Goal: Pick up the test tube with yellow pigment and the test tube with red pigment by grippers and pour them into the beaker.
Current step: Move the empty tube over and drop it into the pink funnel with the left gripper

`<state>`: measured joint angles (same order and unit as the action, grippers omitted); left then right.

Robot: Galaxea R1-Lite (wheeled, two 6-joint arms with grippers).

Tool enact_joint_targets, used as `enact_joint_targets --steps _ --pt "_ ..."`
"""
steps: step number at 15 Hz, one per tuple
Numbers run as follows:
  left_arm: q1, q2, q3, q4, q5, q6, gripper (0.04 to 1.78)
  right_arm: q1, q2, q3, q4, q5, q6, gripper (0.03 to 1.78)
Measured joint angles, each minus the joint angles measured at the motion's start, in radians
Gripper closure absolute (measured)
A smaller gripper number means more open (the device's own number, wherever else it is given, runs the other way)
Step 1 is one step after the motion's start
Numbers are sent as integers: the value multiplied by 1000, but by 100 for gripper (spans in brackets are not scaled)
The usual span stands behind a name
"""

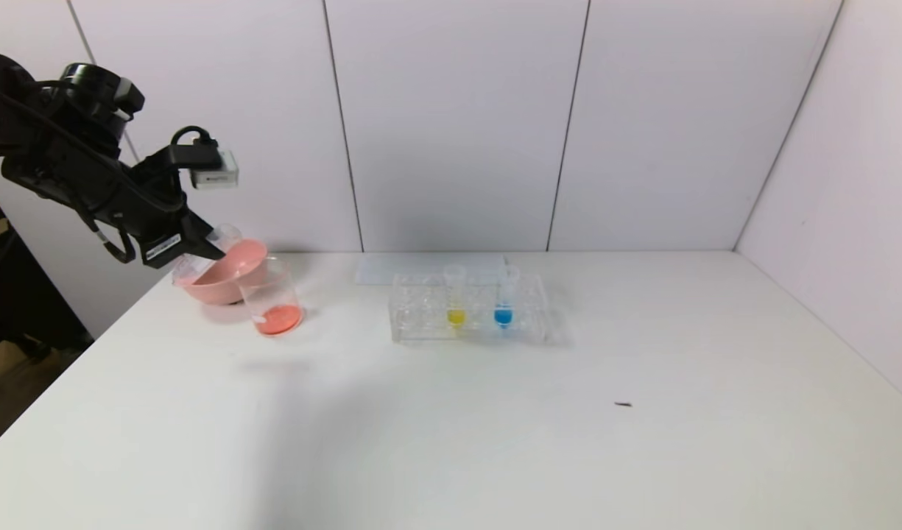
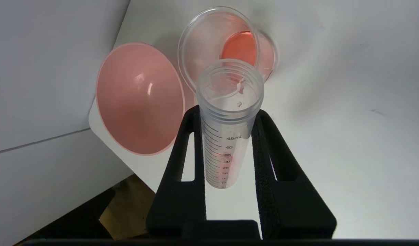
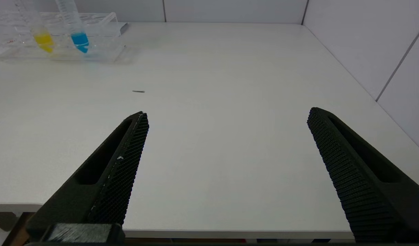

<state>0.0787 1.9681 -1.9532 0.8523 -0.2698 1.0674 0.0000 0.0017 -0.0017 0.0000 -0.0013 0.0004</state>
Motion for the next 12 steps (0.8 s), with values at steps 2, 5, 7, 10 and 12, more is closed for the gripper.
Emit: enact_joint_targets --steps 2,5,7,10,12 --pt "14 -6 2 -5 -53 -30 139 0 0 0 0 0 0 11" --pt "37 -10 3 -10 -103 -66 139 0 0 0 0 0 0 11" --pt "54 -13 3 -12 -139 -106 139 0 0 0 0 0 0 11" --pt "67 -19 2 -13 -173 -172 139 0 0 0 0 0 0 11" --pt "77 -22 2 -13 -218 -214 139 0 0 0 0 0 0 11"
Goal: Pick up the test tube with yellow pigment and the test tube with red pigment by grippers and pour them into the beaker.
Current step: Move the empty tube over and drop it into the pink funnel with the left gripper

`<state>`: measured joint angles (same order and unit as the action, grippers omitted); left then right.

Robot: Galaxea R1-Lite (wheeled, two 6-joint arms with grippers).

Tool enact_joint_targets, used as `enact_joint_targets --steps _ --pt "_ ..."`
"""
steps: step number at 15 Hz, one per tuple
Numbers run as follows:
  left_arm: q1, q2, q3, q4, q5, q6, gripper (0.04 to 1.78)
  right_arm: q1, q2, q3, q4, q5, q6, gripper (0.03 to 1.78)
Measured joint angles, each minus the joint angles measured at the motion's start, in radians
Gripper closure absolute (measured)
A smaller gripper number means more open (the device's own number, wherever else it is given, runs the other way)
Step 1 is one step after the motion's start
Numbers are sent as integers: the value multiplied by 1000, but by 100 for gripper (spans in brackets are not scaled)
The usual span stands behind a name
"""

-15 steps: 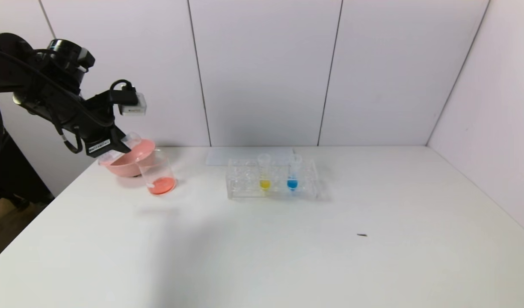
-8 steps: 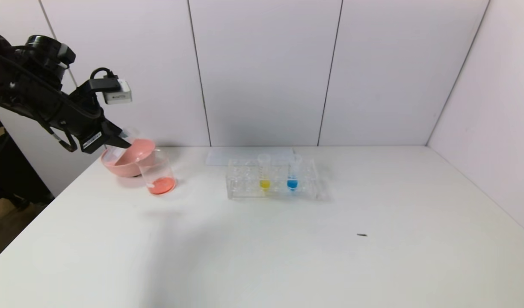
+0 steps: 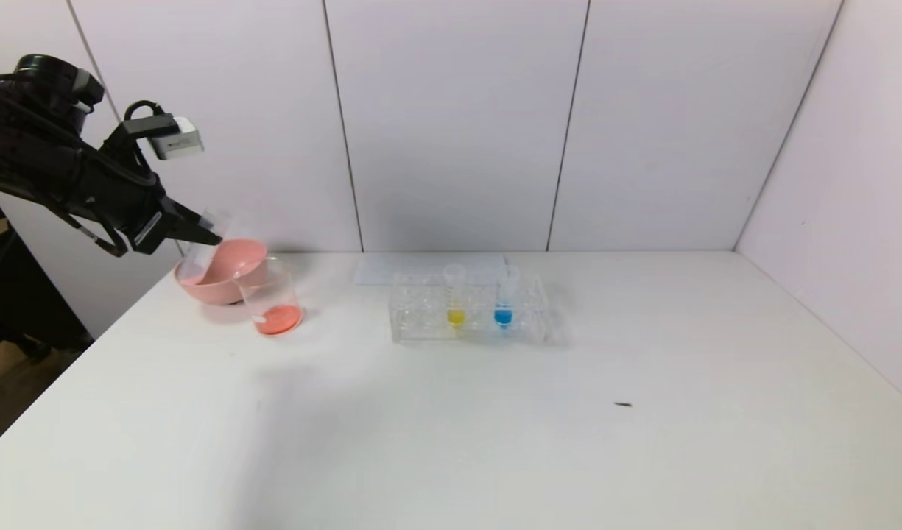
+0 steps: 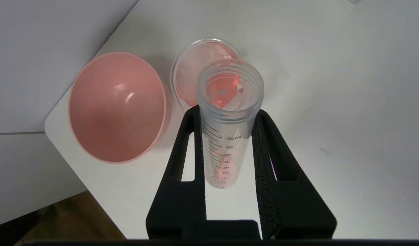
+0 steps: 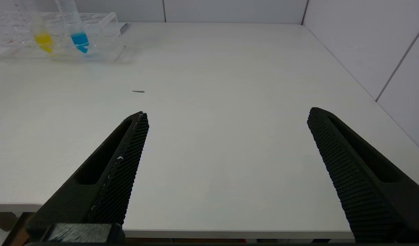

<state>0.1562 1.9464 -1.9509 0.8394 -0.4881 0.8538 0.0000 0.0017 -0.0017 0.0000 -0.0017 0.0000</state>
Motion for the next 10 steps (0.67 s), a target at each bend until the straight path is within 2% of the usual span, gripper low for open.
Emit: enact_joint_targets --steps 4,10 --pt "13 -3 -1 -13 -59 -91 139 0 0 0 0 0 1 11" --pt "18 -9 3 -27 -66 -230 139 0 0 0 0 0 0 11"
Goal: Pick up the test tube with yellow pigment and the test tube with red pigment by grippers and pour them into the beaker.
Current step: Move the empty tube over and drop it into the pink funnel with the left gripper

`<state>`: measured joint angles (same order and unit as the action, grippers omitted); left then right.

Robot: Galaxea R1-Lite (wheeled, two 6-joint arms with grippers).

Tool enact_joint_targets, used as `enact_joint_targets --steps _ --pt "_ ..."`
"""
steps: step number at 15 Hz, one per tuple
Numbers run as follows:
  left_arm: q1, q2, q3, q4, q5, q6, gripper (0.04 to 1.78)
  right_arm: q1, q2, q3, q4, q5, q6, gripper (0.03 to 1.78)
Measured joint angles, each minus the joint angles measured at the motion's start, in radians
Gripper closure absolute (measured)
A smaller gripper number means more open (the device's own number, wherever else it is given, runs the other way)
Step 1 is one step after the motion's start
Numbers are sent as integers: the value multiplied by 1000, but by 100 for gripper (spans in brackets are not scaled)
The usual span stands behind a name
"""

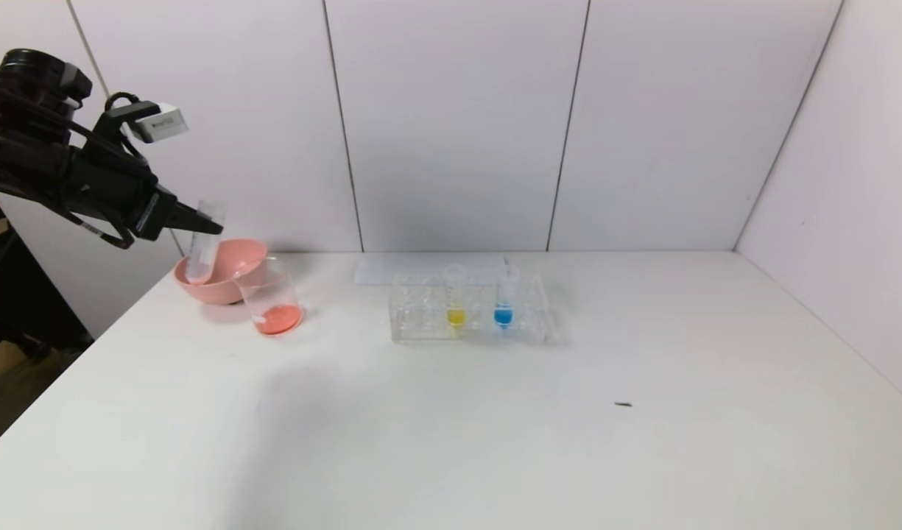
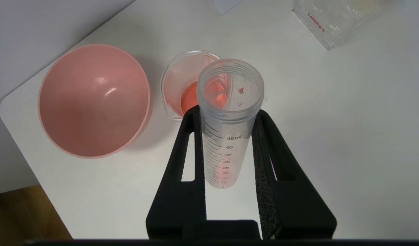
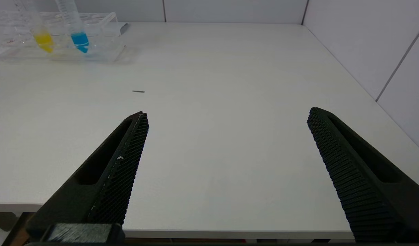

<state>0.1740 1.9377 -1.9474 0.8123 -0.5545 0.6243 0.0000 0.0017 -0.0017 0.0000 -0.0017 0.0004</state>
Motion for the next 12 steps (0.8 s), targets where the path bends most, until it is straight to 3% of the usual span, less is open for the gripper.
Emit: enact_joint_targets --steps 5,12 --pt "1 -3 49 -117 0 -138 139 0 0 0 0 0 0 11" --pt "6 -41 307 -561 6 -233 139 0 0 0 0 0 0 11"
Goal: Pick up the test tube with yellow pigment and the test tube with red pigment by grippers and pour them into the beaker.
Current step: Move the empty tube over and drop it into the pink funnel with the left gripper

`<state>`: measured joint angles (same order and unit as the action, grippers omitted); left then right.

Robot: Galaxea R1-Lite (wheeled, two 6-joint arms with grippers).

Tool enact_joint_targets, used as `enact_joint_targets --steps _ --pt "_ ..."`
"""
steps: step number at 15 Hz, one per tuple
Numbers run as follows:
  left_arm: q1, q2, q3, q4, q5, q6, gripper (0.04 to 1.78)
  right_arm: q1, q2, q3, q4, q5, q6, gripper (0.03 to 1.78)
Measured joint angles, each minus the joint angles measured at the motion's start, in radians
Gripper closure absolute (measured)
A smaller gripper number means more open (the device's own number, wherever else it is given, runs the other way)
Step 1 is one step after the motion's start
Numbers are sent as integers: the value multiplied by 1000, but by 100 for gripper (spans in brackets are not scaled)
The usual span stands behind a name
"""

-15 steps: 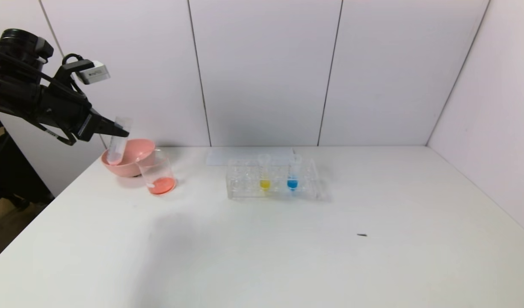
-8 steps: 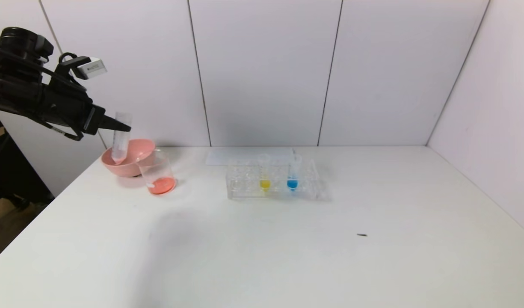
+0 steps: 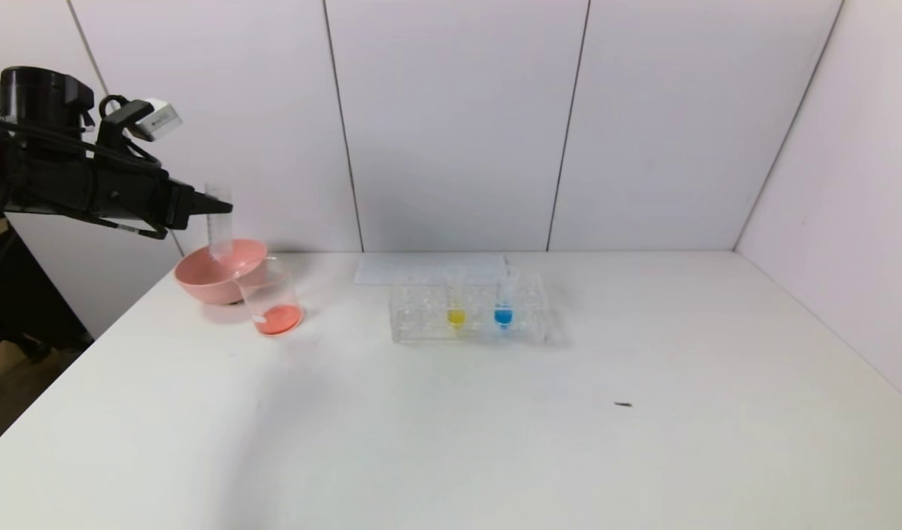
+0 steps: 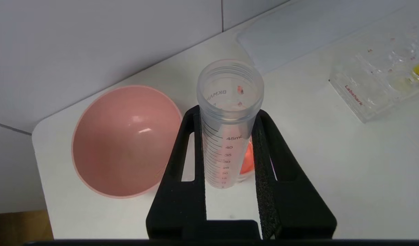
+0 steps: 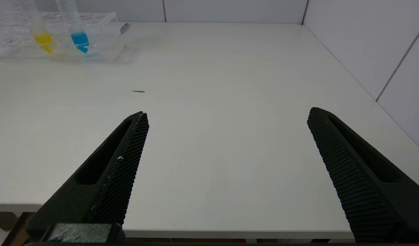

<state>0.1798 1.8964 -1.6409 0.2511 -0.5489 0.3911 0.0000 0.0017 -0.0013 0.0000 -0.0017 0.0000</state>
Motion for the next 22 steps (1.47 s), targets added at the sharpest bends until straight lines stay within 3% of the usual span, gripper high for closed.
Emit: enact_joint_targets --steps 8,22 --pt "18 -29 47 -83 19 -145 139 0 0 0 0 0 0 11" --pt "45 -34 105 -280 201 -292 139 0 0 0 0 0 0 11"
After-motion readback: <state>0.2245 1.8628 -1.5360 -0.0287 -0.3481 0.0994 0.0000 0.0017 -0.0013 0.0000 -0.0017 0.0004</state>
